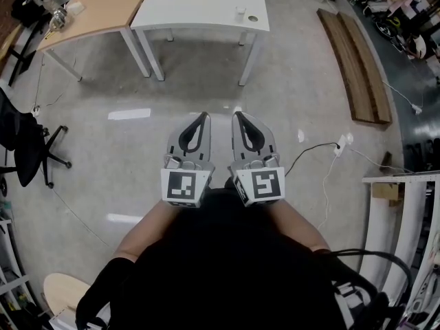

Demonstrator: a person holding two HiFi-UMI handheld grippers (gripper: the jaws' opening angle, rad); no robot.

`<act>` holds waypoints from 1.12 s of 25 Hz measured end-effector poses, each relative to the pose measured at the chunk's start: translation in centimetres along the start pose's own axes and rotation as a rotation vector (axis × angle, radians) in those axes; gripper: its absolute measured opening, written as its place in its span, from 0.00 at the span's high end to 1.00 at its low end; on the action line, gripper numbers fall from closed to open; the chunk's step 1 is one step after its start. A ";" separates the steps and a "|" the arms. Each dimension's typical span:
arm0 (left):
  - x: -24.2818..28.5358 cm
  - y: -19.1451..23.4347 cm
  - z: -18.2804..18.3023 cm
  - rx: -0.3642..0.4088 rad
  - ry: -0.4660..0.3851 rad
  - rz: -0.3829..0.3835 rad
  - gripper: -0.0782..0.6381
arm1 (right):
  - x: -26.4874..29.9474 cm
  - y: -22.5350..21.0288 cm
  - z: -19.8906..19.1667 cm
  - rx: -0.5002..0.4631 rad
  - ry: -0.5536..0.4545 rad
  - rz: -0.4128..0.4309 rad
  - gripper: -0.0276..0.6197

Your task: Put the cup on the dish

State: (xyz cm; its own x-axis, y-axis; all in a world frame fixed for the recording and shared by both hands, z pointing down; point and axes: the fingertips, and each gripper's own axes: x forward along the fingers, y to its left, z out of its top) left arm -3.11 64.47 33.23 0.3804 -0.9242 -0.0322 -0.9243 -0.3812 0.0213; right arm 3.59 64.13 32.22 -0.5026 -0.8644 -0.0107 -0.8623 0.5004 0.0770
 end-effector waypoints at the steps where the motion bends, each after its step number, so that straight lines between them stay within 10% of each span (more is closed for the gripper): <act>1: 0.2 0.1 -0.2 0.001 0.002 -0.002 0.88 | 0.1 0.0 -0.2 -0.002 0.003 0.000 0.94; 28: 17.8 -1.9 -1.7 -0.021 0.048 -0.081 0.88 | 9.5 -14.5 -2.2 -0.003 0.062 -0.058 0.94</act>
State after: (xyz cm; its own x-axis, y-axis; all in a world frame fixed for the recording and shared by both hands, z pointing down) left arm 5.52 48.70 34.33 0.4556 -0.8901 0.0133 -0.8897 -0.4547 0.0414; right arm 11.44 48.52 33.19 -0.4474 -0.8931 0.0466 -0.8895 0.4498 0.0806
